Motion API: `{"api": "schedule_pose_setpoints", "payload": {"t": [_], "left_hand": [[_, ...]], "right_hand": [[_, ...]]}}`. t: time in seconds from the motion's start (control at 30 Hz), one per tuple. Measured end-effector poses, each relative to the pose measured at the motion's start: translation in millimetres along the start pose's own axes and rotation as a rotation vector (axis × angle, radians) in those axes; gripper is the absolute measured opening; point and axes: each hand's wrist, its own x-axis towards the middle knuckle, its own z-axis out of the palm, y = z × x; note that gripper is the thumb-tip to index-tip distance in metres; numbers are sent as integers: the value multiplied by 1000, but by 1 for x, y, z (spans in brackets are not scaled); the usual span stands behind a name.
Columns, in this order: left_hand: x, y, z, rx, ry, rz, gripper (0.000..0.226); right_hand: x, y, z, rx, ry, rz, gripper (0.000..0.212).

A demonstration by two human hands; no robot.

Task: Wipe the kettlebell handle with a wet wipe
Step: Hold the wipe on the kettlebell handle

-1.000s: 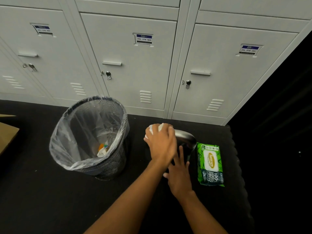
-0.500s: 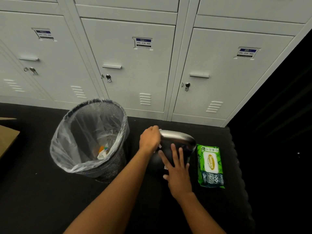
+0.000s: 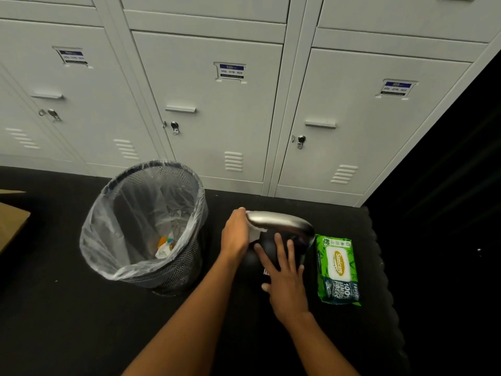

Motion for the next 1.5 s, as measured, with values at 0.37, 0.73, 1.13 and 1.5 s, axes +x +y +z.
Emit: {"api": "schedule_pose_setpoints", "payload": {"t": [0.37, 0.73, 1.13, 1.5], "left_hand": [[-34, 31, -3, 370, -6, 491, 20], [-91, 189, -25, -476, -382, 179, 37], [-185, 312, -67, -569, -550, 597, 14], [-205, 347, -88, -32, -190, 977, 39]], "right_hand": [[-8, -4, -13, 11, -47, -36, 107], [-34, -23, -148, 1060, 295, 112, 31], [-98, -105, -413, 1500, 342, -457, 33], [-95, -128, -462, 1287, 663, -476, 22]]}}
